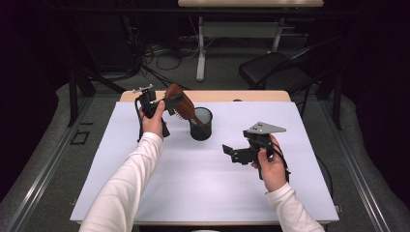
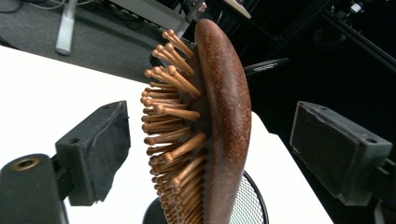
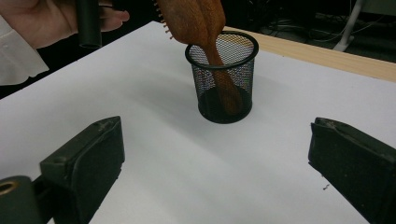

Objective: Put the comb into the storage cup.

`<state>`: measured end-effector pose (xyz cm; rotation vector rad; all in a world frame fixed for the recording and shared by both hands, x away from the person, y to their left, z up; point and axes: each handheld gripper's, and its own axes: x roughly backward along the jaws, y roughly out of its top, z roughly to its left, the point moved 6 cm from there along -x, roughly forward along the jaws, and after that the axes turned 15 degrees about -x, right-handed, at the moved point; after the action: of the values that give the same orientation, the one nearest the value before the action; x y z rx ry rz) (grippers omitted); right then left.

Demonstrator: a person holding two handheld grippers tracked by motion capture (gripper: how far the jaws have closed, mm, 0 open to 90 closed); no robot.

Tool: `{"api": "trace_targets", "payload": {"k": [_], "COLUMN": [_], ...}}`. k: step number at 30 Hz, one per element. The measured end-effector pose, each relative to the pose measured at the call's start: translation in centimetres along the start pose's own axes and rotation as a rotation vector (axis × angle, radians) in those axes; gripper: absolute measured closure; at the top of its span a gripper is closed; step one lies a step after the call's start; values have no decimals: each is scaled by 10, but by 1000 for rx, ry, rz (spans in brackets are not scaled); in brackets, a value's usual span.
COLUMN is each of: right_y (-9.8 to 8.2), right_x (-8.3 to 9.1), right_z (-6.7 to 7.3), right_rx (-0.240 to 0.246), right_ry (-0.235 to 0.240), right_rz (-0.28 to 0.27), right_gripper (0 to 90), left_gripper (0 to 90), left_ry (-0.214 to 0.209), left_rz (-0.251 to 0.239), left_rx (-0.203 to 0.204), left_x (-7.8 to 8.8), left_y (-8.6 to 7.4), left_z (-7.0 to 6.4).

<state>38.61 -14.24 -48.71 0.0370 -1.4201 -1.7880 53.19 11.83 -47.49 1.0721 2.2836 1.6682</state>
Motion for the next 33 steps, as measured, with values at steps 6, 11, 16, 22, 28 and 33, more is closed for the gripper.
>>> {"api": "trace_targets", "payload": {"k": [6,11,16,22,28,33], "right_y": [0,0,0,0,0,0], "right_x": [0,0,0,0,0,0], "right_z": [0,0,0,0,0,0], "right_rx": [0,0,-1,-1,-2,-1], "right_ry": [1,0,1,1,1,1], "right_rz": [-1,0,1,1,2,2], "right_gripper": [33,33,33,33,33,33], "left_gripper": [5,4,5,5,5,5], "left_ry": [-20,-16,-10,-9,-7,7], "left_rz": [11,8,8,28,34,53], "left_rx": [-21,-28,-28,-45,-61,-109], "left_x": [-2,-1,0,0,0,0], "left_y": [-1,0,1,1,2,3], "left_z": [-3,-2,-1,-2,-3,-5]}}
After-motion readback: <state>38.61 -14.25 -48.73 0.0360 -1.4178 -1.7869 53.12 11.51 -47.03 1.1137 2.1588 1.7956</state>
